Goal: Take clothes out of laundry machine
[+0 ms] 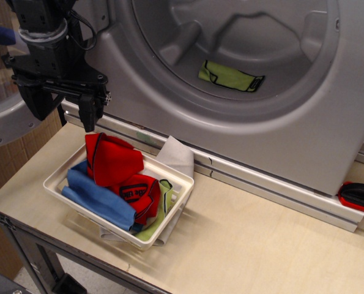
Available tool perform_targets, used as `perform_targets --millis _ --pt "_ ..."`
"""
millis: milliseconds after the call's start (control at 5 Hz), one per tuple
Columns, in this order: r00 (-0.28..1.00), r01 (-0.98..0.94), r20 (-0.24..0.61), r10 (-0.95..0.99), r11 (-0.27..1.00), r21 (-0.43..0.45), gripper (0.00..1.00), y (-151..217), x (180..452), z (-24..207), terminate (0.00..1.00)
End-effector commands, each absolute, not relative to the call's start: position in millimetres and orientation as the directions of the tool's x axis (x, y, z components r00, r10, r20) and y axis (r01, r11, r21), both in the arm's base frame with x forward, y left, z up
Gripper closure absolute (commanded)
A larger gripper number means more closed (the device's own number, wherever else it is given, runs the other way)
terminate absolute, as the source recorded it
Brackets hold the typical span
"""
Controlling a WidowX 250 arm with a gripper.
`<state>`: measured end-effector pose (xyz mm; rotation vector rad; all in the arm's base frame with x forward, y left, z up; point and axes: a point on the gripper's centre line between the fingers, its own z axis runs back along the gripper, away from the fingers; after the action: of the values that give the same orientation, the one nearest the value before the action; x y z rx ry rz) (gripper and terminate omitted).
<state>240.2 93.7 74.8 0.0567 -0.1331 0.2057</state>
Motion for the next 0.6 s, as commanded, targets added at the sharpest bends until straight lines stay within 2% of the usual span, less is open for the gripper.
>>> perform_targets --millis 0,400 --pt "0.97 -0.207 0.137 0.2 0.977 0.042 0.0 93.7 240.2 74.8 0.0" --pt "0.939 -0.267 0.218 0.267 0.963 -0.028 0.0 52.2 294.3 88.0 0.0"
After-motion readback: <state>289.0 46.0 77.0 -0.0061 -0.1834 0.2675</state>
